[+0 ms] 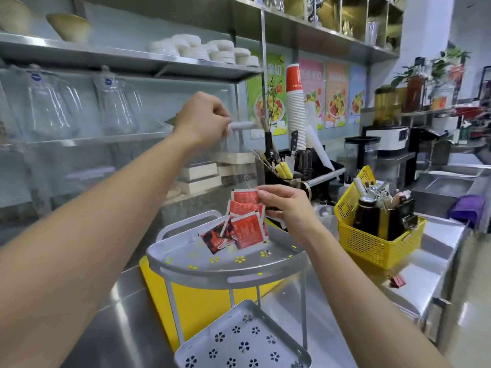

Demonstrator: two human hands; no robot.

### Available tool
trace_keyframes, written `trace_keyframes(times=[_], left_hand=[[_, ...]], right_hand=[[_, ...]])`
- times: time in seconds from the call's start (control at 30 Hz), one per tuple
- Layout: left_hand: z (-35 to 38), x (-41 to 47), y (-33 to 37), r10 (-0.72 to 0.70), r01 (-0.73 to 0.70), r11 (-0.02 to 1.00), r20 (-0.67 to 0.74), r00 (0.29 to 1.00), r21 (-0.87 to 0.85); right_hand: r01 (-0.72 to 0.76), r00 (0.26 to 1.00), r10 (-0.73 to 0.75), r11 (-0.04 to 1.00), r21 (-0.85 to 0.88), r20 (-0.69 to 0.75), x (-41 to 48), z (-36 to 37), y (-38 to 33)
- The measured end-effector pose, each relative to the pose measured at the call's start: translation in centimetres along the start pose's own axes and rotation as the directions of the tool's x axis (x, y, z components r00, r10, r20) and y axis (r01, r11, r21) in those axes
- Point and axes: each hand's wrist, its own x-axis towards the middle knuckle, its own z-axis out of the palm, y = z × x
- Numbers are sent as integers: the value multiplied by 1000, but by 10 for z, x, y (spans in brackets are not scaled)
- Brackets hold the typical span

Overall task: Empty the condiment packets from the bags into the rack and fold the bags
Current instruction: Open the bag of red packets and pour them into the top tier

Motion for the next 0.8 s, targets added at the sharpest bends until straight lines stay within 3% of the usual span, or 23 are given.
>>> trace_keyframes(times=[0.4,0.53,0.7,0.8], left_hand=[[11,4,-6,-133,117,987,-138,981,-113],[12,7,-11,-166,140,976,-152,974,-168],[10,15,-24,-242,196,949,-172,955,-249],[9,13,-32,-268,215,937,-170,948,-276]], right_hand=[[-32,981,41,998,-55,188,-9,-5,8],[-22,993,36,992,-128,112,-10,-2,10],[-112,992,124,955,-276,26,-9,-2,13],[-101,993,111,973,-206,36,-9,-2,14]])
